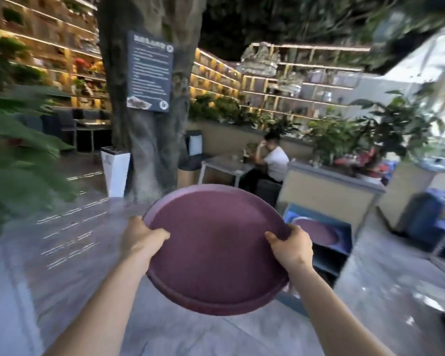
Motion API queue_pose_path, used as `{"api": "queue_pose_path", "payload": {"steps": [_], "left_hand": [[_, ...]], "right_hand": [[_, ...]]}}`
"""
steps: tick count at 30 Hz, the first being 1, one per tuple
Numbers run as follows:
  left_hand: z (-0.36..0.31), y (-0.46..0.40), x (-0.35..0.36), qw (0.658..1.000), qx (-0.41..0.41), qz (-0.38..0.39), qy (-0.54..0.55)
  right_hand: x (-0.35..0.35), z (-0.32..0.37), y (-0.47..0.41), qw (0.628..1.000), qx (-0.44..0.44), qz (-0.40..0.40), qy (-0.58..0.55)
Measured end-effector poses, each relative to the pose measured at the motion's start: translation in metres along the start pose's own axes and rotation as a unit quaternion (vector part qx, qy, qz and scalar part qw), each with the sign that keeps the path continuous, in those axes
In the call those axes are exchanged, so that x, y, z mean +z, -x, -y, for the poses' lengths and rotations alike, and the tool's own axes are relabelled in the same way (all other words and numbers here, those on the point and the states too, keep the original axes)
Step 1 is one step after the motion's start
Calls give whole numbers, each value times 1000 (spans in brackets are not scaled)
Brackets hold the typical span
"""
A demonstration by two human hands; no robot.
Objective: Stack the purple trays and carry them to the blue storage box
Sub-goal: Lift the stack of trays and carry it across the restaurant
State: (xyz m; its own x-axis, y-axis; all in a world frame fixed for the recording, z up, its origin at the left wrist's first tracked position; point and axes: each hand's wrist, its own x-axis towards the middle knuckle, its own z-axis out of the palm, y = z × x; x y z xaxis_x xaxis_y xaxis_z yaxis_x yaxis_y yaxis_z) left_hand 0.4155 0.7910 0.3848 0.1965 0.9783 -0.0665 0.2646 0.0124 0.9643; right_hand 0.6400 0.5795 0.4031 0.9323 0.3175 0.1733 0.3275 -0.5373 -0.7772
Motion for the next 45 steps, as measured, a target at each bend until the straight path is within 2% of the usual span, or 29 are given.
{"api": "queue_pose_path", "payload": {"steps": [6, 11, 18, 23, 30, 37, 45], "left_hand": [[-24, 53, 121, 988, 22, 151, -24], [-37, 101, 203, 974, 38, 222, -26], [-51, 146, 297, 964, 55, 255, -48], [-58, 166, 343, 966, 62, 242, -62], [-62, 167, 391, 966, 74, 232, -86], [-63, 131, 449, 966, 76, 223, -104], [-76, 23, 565, 958, 95, 241, -123]], "right_hand": [[-99, -91, -1, 990, 89, -111, 12], [-166, -151, -4, 975, 145, -164, 28], [-225, -218, -28, 966, 179, -188, 13], [-250, -252, -59, 965, 185, -183, 16], [-251, -284, -106, 966, 195, -170, -1], [-225, -293, -172, 969, 197, -146, 6], [-172, -294, -311, 963, 216, -148, 66]]}}
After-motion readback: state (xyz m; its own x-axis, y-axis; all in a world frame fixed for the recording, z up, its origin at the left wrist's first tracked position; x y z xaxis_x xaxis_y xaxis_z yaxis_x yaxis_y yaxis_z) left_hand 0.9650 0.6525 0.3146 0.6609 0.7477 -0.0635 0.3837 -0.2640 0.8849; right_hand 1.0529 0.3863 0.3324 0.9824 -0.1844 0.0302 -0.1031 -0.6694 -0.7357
